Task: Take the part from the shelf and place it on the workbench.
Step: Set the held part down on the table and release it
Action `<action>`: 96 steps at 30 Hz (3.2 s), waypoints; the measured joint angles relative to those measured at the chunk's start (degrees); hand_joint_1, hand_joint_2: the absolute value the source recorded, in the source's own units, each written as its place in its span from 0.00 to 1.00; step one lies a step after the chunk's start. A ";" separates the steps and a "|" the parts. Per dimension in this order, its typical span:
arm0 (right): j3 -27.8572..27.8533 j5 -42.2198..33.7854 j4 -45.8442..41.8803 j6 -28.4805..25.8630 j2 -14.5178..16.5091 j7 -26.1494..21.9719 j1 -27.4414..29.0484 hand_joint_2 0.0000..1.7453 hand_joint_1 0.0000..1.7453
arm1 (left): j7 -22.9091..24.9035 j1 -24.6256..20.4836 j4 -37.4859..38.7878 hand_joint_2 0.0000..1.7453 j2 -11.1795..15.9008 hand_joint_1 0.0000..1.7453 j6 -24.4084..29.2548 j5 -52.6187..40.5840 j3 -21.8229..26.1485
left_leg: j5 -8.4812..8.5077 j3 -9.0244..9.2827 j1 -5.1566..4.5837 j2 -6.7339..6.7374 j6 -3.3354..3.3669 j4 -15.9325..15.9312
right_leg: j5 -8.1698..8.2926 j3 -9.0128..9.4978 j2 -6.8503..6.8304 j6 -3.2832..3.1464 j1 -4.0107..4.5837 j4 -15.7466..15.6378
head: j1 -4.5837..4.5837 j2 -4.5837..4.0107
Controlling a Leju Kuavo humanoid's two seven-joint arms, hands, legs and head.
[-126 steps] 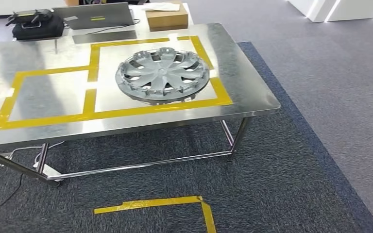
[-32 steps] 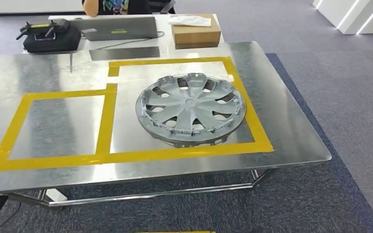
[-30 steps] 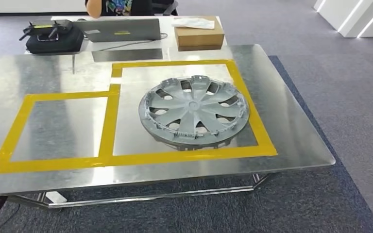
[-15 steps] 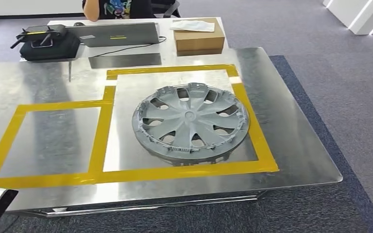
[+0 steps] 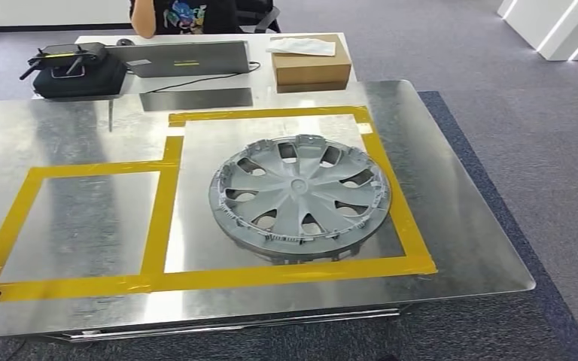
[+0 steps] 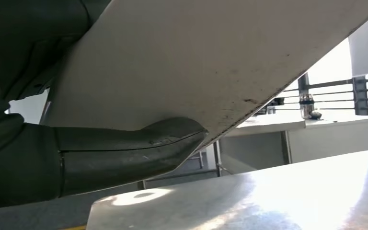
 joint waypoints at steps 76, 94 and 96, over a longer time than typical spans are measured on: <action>2.37 -0.01 -0.26 1.54 -0.63 2.16 -2.28 0.00 0.00 | 3.14 -31.29 34.34 1.00 12.57 1.00 -9.14 -5.59 -45.09 | 0.03 -0.01 0.04 0.00 0.62 0.01 | 0.51 0.32 0.02 1.29 0.01 -0.90 | -0.02 0.00; 2.37 -0.01 -0.26 1.51 -0.81 2.13 -1.98 0.00 0.00 | 5.87 -27.57 29.83 0.00 11.28 0.00 -10.27 -0.50 -45.34 | 0.02 -0.01 0.04 0.03 0.63 0.01 | 0.51 0.31 0.12 1.30 0.01 -0.89 | -0.02 0.00; 2.36 -0.01 -0.26 1.42 -0.81 2.08 -1.77 0.00 0.00 | 7.38 -25.18 26.12 0.00 11.14 0.00 -9.59 -2.06 -45.33 | 0.02 -0.03 0.04 0.06 0.63 0.01 | 0.51 0.27 0.14 1.30 0.02 -0.90 | -0.02 0.00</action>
